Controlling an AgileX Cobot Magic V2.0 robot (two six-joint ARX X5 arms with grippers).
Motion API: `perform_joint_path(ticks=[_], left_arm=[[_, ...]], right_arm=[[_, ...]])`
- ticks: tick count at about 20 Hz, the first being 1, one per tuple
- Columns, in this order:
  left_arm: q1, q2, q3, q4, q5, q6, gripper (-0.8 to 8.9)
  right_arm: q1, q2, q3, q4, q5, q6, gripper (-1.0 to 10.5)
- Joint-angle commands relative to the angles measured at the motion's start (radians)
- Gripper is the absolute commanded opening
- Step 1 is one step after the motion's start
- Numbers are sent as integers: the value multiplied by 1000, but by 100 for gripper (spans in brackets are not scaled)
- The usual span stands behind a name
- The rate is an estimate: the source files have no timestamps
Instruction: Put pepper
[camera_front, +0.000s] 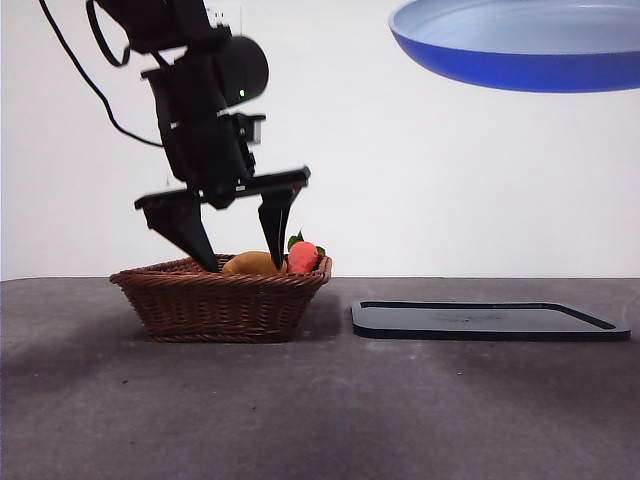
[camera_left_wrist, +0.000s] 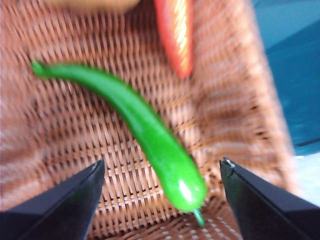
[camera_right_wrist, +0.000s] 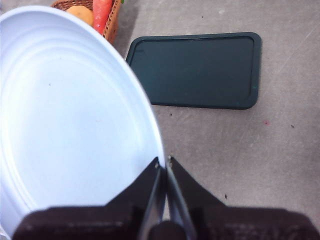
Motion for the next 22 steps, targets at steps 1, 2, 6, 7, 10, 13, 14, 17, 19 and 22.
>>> perform_joint_path(ticks=[1, 2, 6, 7, 10, 13, 14, 17, 19, 22], left_arm=[[-10, 48, 19, 16, -7, -27, 402], [-10, 59, 19, 25, -13, -26, 402], [-14, 82, 19, 50, -35, -26, 402], [-14, 90, 19, 49, -35, -26, 402], [-16, 104, 19, 47, -39, -26, 401], [-17, 104, 19, 43, -57, -26, 400], [-17, 105, 19, 41, -57, -26, 392], [-19, 106, 19, 42, -55, -26, 262], [-22, 106, 19, 37, -52, -26, 185], [-23, 106, 19, 30, -52, -27, 119]], right_arm=[[1, -2, 15, 3, -4, 0, 2], [1, -3, 15, -3, -3, -6, 2], [1, -4, 15, -5, -5, -9, 2], [1, -4, 15, -5, -5, -13, 2], [1, -4, 15, -5, -5, -16, 2], [1, -4, 15, -5, -5, -21, 2], [1, -4, 15, -5, -5, -23, 2], [1, -4, 15, -5, -5, -24, 2], [1, -3, 15, -5, -5, -24, 2], [1, -3, 15, -5, -5, -31, 2]])
